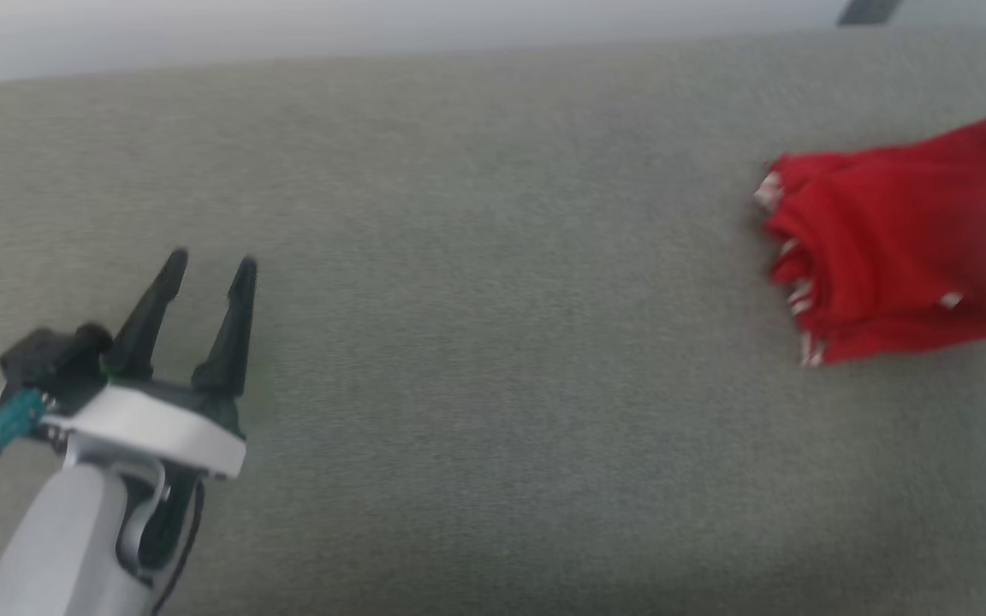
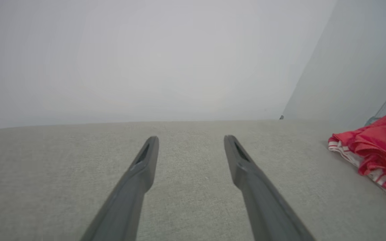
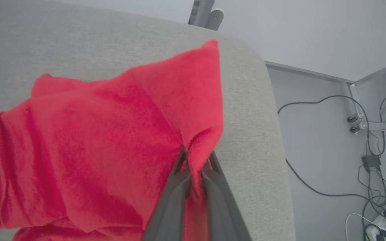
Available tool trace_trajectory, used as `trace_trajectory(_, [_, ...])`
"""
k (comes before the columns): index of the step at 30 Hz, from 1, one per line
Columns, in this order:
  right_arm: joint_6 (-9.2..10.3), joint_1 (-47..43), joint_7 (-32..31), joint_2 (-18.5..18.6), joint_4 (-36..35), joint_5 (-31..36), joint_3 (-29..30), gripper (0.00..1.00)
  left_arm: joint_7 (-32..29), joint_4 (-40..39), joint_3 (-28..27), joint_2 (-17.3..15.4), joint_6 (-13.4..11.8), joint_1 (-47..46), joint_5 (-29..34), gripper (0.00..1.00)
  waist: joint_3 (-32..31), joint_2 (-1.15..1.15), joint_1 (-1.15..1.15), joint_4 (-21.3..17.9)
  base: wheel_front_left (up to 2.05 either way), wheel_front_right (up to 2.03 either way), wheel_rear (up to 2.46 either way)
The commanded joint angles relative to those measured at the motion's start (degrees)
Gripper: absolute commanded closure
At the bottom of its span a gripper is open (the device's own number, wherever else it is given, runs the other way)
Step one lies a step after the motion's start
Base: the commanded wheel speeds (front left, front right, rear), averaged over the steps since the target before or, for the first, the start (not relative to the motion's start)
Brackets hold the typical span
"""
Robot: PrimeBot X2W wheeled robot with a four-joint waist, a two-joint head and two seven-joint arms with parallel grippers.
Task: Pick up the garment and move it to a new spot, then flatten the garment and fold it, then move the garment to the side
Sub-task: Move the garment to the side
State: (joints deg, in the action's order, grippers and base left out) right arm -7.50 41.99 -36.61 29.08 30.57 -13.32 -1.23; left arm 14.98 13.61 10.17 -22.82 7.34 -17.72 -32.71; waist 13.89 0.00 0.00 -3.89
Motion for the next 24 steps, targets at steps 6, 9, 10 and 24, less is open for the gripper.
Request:
trace_trajectory(6, [0.01,6.41,5.52,2.69,5.59,3.19,-0.73,1.0,0.22,0.02,4.17,-1.13,0.14,-6.16,-0.04,0.0,4.97,0.0,0.0,-4.56,0.0,0.0,0.0])
trace_trajectory(9, [0.02,9.0,8.49,4.01,8.31,4.77,-1.78,1.0,0.22,0.04,6.34,-1.6,0.14,-8.91,-0.47,0.0,6.76,0.0,0.0,-5.48,0.0,0.0,0.0])
trace_trajectory(10, [0.02,9.82,9.6,4.28,9.01,5.12,-1.95,1.0,0.22,0.02,6.94,-1.77,0.14,-9.81,-0.62,0.0,7.34,0.0,0.0,-5.74,0.0,0.0,0.0])
trace_trajectory(24, [0.02,16.77,19.85,4.35,18.36,16.67,1.24,1.0,0.22,-0.27,14.35,-3.56,0.14,-19.48,-1.14,0.0,15.55,0.0,0.0,-6.84,0.0,0.0,0.0])
